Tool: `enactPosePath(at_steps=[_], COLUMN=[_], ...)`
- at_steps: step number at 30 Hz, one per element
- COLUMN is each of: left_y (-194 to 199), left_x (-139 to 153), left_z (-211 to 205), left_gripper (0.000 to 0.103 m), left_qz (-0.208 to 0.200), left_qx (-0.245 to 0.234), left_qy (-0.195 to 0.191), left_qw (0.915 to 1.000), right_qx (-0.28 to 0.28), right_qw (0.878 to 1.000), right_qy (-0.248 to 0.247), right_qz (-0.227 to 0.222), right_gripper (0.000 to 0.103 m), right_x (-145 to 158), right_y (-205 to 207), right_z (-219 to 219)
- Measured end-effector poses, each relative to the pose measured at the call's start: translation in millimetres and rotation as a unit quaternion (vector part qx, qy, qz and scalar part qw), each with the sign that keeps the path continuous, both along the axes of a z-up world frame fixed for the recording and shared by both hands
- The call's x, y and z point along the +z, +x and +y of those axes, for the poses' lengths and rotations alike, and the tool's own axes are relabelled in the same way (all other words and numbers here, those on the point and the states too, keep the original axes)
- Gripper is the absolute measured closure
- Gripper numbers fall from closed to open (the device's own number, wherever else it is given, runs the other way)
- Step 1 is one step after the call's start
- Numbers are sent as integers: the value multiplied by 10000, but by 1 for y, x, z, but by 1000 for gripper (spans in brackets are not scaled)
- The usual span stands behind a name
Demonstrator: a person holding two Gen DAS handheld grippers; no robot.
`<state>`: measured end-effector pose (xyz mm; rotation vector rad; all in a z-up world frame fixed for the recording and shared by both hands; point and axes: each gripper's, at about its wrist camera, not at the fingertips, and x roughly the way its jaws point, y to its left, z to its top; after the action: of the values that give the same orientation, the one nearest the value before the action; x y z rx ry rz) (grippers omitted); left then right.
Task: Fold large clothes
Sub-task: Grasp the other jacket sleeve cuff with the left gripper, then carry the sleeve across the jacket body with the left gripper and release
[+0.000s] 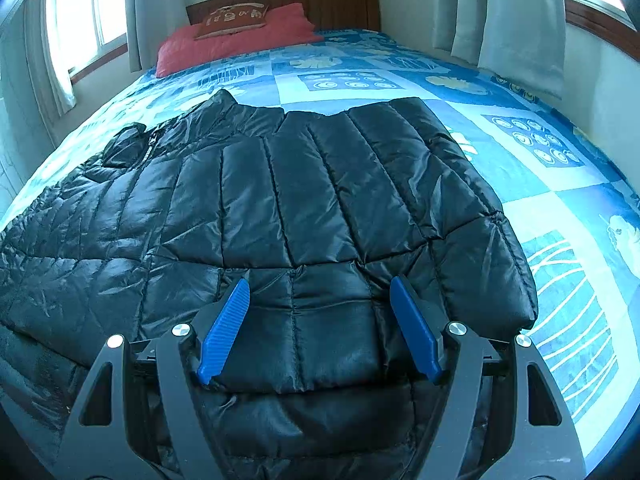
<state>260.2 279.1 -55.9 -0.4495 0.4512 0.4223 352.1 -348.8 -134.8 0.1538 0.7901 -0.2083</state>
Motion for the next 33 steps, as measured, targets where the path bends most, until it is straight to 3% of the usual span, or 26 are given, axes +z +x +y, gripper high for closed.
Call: enactPosePath(at_steps=[5, 9, 16, 20, 23, 25, 27, 29, 33], left_y=[37, 63, 94, 101, 103, 100, 92, 81, 62], left_x=[15, 16, 5, -16, -35, -43, -46, -42, -27], left_z=[-92, -161, -275, -328, -355, -372, -376, -375, -355], left_gripper=[96, 96, 96, 95, 88, 72, 65, 61, 42], left_qz=[-33, 32, 226, 511, 773, 976, 1100, 1049, 833], left_qx=[-896, -1571, -2624, -3129, -3285, -3335, -3364, -3409, -3472], left_qy=[512, 588, 686, 827, 948, 1082, 1155, 1126, 913], left_qw=[9947, 9858, 9622, 9448, 9365, 9314, 9281, 9274, 9296], right_qx=[-21, -23, 3, 18, 29, 29, 30, 28, -15], right_qw=[10000, 9999, 9999, 9999, 9998, 9998, 9999, 9999, 9999], right_qy=[77, 97, 146, 161, 173, 163, 162, 163, 46], right_qz=[-16, -20, -44, -49, -54, -51, -47, -47, -105], right_gripper=[30, 30, 28, 26, 24, 24, 24, 24, 24], right_x=[-1, -1, -2, -2, -2, -2, -1, -1, 7], right_y=[0, 0, 0, -1, -1, -1, -1, -1, -6], right_z=[0, 1, 1, 3, 4, 6, 6, 6, 11])
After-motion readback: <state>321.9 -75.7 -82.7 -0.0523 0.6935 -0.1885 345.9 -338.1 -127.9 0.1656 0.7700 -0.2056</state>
